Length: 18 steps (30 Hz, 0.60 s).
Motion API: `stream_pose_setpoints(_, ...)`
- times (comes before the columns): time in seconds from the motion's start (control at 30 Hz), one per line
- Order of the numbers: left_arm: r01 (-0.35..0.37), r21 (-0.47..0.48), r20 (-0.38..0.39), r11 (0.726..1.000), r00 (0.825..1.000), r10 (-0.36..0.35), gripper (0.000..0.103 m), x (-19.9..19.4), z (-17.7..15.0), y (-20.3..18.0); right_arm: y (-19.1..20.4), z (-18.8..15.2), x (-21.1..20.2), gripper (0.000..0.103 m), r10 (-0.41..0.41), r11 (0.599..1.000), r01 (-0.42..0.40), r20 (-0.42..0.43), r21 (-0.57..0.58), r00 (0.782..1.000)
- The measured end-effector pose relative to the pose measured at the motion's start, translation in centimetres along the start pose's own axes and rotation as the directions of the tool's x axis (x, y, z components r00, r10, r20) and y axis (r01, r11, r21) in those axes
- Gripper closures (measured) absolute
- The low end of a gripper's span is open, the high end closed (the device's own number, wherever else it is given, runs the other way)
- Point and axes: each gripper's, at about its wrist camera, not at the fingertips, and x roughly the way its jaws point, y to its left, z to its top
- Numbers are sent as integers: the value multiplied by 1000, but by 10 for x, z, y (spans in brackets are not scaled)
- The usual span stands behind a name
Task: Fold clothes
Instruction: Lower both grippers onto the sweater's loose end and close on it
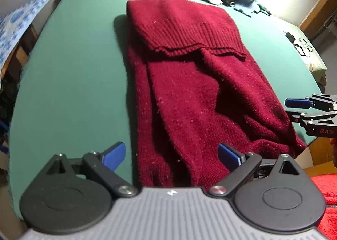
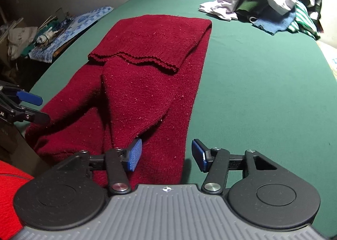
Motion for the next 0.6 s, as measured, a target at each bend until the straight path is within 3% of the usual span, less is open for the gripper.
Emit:
stream_pose_setpoints(0.13,31,4,0,1000,1000,-31,4,-5,4,5,4,-4,-3,43,-19,999,20,-21,26,1000)
stream_pose_setpoints(0.33,78,48,-61,996,995,-75,4,9,0,-3,7,-13,-3,43,-35,997,39,-46,70,998)
stream_pose_setpoints(0.47,115,61,-41,991,993,-113,4,3,-1,-4,5,-13,-15,43,-24,994,25,-3,108,1000)
stream_pose_setpoints(0.6,101,29,-39,995,994,-100,3,5,2,1,5,-8,-23,43,-7,992,2,42,122,999)
